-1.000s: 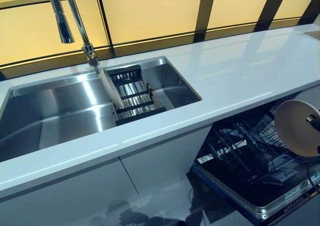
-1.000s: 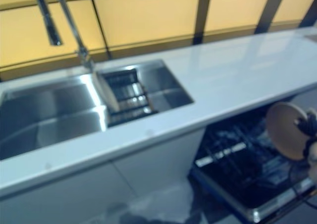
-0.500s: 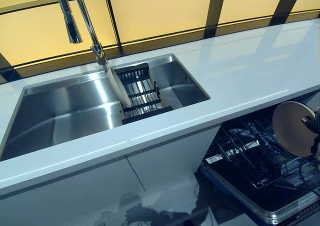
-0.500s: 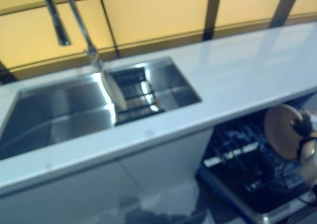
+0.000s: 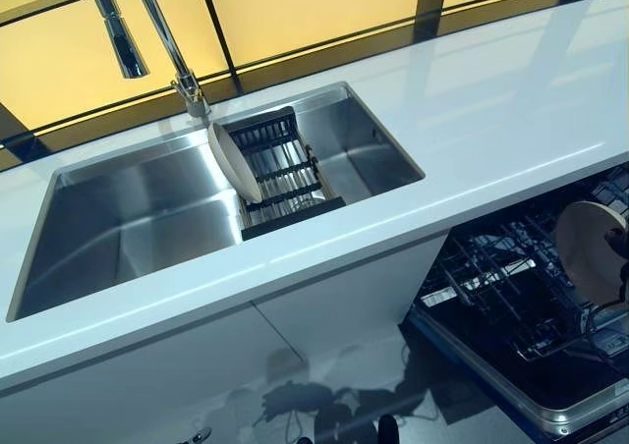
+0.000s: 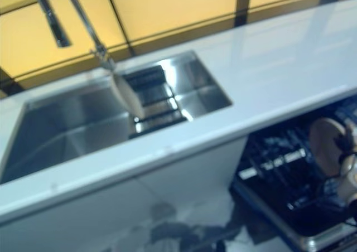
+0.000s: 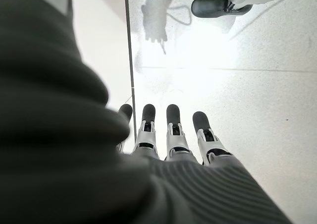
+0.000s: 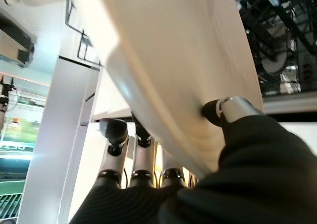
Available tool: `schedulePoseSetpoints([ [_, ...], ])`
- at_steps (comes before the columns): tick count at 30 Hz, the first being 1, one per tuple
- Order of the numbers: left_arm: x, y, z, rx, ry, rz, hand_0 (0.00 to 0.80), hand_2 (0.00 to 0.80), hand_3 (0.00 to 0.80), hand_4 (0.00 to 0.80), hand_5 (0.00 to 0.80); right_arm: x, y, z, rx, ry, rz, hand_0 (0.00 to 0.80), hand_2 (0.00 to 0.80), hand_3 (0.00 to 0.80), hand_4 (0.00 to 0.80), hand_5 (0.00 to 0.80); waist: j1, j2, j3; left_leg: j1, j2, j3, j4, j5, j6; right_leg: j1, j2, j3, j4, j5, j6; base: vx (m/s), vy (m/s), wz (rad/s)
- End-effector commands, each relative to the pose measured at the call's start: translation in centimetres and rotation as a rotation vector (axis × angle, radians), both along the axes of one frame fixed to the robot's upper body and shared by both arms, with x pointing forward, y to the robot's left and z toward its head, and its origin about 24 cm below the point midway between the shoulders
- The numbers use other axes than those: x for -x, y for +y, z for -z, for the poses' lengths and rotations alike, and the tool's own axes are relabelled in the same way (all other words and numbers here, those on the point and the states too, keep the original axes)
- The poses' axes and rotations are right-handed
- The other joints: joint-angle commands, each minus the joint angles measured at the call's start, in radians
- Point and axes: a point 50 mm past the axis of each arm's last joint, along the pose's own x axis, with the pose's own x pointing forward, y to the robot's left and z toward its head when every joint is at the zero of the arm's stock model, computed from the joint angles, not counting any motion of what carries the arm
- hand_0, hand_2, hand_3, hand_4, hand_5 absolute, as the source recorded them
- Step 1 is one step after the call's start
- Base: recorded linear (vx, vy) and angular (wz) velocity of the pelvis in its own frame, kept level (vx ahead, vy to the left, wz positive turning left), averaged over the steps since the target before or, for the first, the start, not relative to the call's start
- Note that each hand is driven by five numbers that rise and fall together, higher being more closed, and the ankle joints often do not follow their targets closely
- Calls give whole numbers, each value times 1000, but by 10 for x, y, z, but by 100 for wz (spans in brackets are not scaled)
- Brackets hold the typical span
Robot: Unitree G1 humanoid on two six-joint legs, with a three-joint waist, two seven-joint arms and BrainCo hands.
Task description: Take plates into dishwasher
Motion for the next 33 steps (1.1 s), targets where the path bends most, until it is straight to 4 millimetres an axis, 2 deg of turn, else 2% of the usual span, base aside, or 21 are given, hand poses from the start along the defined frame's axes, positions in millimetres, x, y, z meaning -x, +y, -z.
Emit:
schedulePoseSetpoints([
  [1, -10, 3, -3, -18, -5, 29, 0, 0, 0, 0, 0, -12, 0, -23, 85, -66, 28, 800, 800, 800, 800, 800, 24, -42, -1, 20, -21, -33, -2, -94, 43, 48, -27, -43, 4, -96, 69, 0, 0, 0],
  [13, -12, 0, -3, -3, -15, 26, 0, 0, 0, 0, 0, -9, -8, -9, 81, 5, 85, 800, 800, 800, 800, 800, 30, -16, 10, 17, -28, -34, -2, -93, 42, 46, -34, -52, 4, -96, 70, -1, 0, 1],
  [23, -17, -4, -4, 14, -37, 16, 0, 0, 0, 0, 0, -10, -12, -7, 74, 54, 98, 800, 800, 800, 800, 800, 37, 7, 33, -2, -31, -33, -2, -86, 42, 26, -40, -56, 4, -91, 68, -2, 1, 0],
  [33, -19, -3, -5, 17, -42, 25, 0, 0, 0, 0, 0, -11, -10, 7, 41, 127, 84, 800, 800, 800, 800, 800, 45, 19, 42, -10, -36, -41, -2, -81, 42, 19, -46, -66, 4, -88, 71, 0, 0, 0],
])
